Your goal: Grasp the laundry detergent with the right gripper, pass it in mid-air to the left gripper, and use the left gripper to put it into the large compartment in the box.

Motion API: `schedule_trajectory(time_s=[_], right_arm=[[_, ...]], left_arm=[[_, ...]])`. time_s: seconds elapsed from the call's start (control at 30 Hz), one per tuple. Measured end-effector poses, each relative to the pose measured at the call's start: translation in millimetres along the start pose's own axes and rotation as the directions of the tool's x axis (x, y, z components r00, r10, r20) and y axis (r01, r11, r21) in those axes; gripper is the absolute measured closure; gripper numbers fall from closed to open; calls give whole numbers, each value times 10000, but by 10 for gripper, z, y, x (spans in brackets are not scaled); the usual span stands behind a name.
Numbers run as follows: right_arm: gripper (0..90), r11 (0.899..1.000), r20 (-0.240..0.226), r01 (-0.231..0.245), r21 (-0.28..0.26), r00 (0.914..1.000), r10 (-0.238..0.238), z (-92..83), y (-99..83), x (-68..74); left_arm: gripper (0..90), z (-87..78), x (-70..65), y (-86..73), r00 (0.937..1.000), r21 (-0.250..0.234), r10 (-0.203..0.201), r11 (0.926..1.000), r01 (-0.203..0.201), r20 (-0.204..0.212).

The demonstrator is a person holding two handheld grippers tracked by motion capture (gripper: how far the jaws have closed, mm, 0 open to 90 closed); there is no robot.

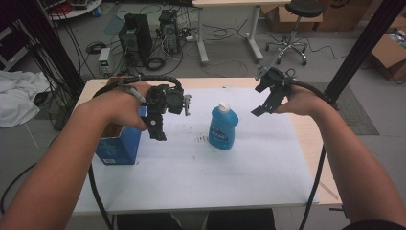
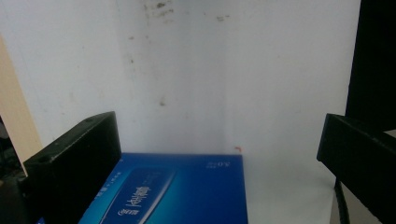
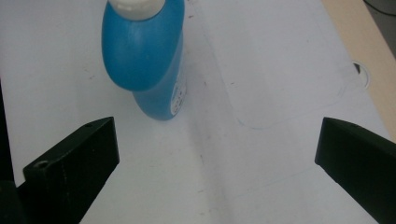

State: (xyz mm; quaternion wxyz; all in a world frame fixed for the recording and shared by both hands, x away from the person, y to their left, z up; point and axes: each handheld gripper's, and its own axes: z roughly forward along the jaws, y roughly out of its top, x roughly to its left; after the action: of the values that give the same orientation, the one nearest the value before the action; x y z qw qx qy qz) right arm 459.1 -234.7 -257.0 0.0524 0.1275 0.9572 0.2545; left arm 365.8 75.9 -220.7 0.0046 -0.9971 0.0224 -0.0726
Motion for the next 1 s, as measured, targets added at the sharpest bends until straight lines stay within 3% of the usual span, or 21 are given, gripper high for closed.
schedule_trajectory(time_s=[0.3, 0.47, 0.8, 1.0], right_arm=[[0, 9979, -275, 10, -642, 9996, -28, 265, -210, 236], [0, 9907, -434, -182, -1349, 9990, 125, 521, -346, 364], [0, 9608, -463, -766, -2665, 9967, 666, 818, -479, 454], [0, 9481, -363, -984, -3023, 9951, 917, 977, -519, 485]], left_arm=[[1, -36, -43, 35, 9998, -136, 185, 9997, -187, -98], [1, -49, -42, 35, 9996, -196, 232, 9995, -235, -129], [1, -46, -49, 49, 9996, -199, 255, 9995, -257, -113], [1, -51, -61, 61, 9996, -208, 254, 9995, -257, -140]])
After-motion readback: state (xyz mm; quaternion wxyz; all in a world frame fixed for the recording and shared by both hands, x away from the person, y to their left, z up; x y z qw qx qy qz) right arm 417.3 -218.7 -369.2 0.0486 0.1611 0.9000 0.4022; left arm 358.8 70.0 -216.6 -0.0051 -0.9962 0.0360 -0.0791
